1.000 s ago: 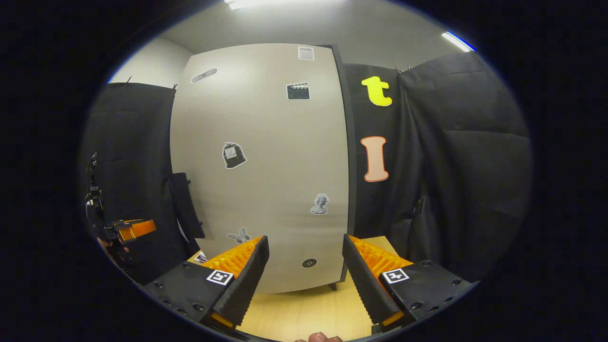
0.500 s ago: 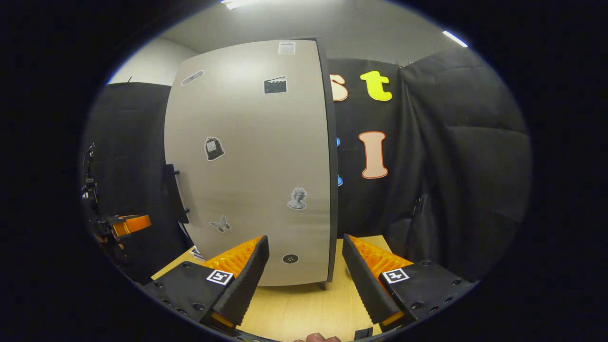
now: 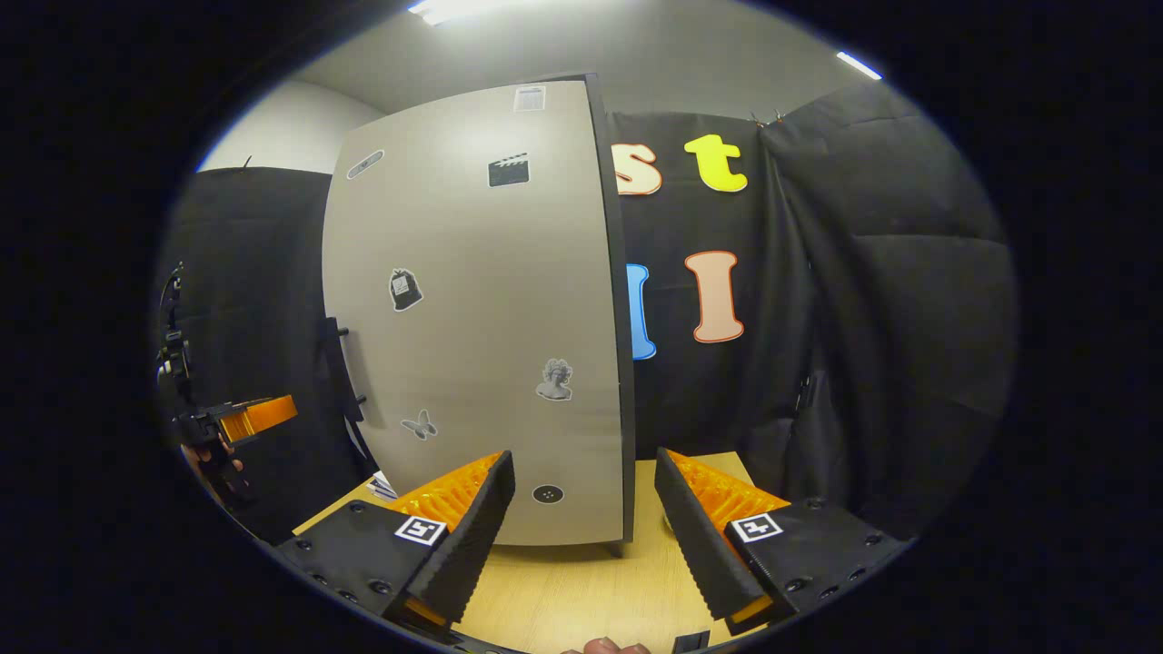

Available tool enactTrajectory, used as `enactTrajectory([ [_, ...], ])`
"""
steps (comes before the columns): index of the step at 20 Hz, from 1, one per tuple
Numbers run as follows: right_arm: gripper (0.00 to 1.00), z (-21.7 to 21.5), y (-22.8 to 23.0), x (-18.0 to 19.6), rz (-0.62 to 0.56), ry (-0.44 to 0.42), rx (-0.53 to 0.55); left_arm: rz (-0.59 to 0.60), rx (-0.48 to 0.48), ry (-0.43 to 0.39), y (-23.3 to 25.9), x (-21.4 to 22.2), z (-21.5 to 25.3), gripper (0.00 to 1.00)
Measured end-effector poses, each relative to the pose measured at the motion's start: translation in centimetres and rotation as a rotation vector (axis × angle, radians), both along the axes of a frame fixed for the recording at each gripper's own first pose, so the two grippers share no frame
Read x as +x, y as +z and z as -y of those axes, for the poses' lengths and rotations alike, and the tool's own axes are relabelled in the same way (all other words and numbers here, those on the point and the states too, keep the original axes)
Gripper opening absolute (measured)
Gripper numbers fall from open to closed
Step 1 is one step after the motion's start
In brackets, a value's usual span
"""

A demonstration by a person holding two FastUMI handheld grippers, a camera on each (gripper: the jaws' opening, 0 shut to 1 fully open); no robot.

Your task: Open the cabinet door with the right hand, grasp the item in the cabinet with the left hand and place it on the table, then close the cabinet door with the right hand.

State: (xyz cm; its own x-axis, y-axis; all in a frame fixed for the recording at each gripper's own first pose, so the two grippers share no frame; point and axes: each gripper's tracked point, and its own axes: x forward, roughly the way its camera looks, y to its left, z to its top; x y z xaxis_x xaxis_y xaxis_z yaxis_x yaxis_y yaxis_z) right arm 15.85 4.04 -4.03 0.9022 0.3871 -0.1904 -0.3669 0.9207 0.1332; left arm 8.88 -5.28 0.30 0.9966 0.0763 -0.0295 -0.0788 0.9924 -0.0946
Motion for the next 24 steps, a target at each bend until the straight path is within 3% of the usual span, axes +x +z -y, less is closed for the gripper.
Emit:
enactTrajectory([
  [8, 0.98, 1.8, -0.8, 0.0, -0.01, -0.031, 0.01, 0.007, 0.108, -0.016, 0.1, 0.8, 1.6, 0.92],
  [15, 0.98, 4.1, -1.4, 0.4, -0.016, -0.062, 0.004, 0.002, 0.099, -0.019, -0.4, 1.4, 1.8, 0.92],
  [16, 0.92, 4.4, -1.5, 0.5, -0.017, -0.068, 0.003, -0.001, 0.097, -0.021, -0.5, 1.3, 1.8, 0.92],
  [17, 0.98, 4.6, -1.5, 0.5, -0.019, -0.073, 0.005, -0.003, 0.094, -0.023, -0.6, 1.4, 1.8, 0.92],
  [20, 0.98, 5.2, -1.9, 0.6, -0.029, -0.081, 0.018, -0.01, 0.089, -0.037, -1.1, 1.7, 2.1, 0.92],
  [21, 0.92, 5.3, -2.1, 0.5, -0.032, -0.082, 0.021, -0.012, 0.096, -0.034, -1.2, 1.8, 2.2, 0.92],
  [22, 0.98, 5.5, -2.2, 0.6, -0.035, -0.085, 0.024, -0.012, 0.104, -0.033, -1.3, 1.9, 2.2, 0.92],
  [24, 0.98, 6.1, -2.6, 0.6, -0.037, -0.095, 0.022, -0.01, 0.119, -0.033, -1.2, 2.0, 2.7, 0.92],
])
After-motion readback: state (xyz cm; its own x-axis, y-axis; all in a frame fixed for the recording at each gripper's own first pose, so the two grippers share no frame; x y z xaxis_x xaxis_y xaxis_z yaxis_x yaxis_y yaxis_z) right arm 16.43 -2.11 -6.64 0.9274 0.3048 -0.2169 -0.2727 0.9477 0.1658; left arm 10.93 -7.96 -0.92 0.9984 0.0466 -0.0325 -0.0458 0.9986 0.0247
